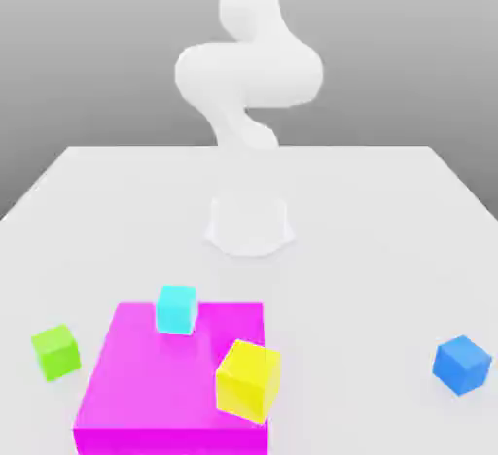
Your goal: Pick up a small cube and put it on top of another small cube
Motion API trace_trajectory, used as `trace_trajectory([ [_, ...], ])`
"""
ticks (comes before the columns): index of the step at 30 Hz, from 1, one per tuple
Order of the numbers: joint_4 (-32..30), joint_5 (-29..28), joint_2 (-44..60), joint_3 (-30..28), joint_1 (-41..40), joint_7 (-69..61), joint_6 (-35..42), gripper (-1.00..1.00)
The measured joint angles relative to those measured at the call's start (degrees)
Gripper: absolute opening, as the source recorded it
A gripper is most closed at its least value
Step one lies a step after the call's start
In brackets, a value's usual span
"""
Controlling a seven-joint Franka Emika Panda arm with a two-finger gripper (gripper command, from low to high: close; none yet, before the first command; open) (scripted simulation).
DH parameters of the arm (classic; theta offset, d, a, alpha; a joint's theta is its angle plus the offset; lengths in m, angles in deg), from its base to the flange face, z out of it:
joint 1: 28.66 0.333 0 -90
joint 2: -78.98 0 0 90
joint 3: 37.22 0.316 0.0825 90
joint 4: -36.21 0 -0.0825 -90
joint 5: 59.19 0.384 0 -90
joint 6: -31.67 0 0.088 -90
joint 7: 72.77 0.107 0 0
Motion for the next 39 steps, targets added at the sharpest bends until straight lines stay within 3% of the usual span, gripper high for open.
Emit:
trace_trajectory([
  [18,-6.3,-9.7,37.7,16.9,6.1,13.8,-14.6,0.0],
  [26,-9.1,-13.3,54.2,19.2,13.1,19.5,-21.2,0.0],
  [31,-7.2,-19.9,64.6,12.9,19.0,24.8,-28.3,0.0],
  [32,-6.9,-20.8,65.9,11.9,19.9,25.5,-29.3,-1.0],
  [39,-7.0,-20.8,65.8,12.0,19.8,25.5,-29.3,-1.0],
])
